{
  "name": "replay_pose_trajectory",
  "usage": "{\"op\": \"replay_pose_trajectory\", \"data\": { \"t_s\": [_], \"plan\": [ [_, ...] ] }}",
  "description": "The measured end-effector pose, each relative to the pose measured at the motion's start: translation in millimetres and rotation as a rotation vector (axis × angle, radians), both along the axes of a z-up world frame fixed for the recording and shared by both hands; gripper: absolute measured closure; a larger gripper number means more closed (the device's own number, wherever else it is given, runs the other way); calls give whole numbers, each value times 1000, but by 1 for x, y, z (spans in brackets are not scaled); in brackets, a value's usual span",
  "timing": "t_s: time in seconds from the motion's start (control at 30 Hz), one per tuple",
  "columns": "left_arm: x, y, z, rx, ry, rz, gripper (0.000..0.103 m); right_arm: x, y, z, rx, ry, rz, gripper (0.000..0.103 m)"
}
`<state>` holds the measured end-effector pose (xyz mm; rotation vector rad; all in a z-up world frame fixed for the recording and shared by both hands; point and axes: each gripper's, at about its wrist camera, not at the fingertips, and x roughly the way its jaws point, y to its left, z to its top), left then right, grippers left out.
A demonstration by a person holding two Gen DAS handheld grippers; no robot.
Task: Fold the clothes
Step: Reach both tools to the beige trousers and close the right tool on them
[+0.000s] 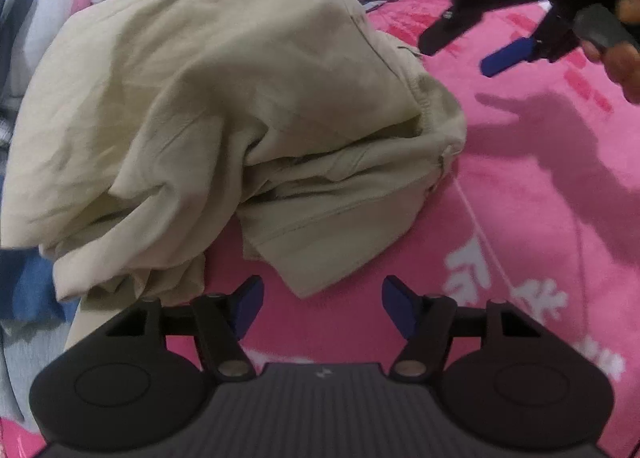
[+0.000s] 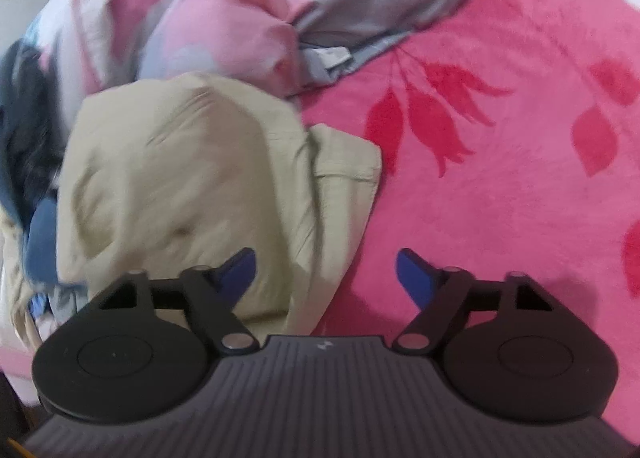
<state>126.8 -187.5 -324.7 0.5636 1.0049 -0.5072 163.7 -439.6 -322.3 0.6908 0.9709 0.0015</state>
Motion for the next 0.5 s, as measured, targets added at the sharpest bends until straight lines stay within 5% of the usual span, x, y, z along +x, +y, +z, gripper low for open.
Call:
{"op": "replay_pose_trajectory", "data": {
  "t_s": [0.27, 0.5],
  "plan": [
    [3, -1, -30, 5, -95, -12, 16, 31, -16, -39, 152, -27, -71, 36],
    [5, 11, -36, -33, -148, -24, 22, 40, -28, -66, 343, -69, -170, 46]
  ]
}}
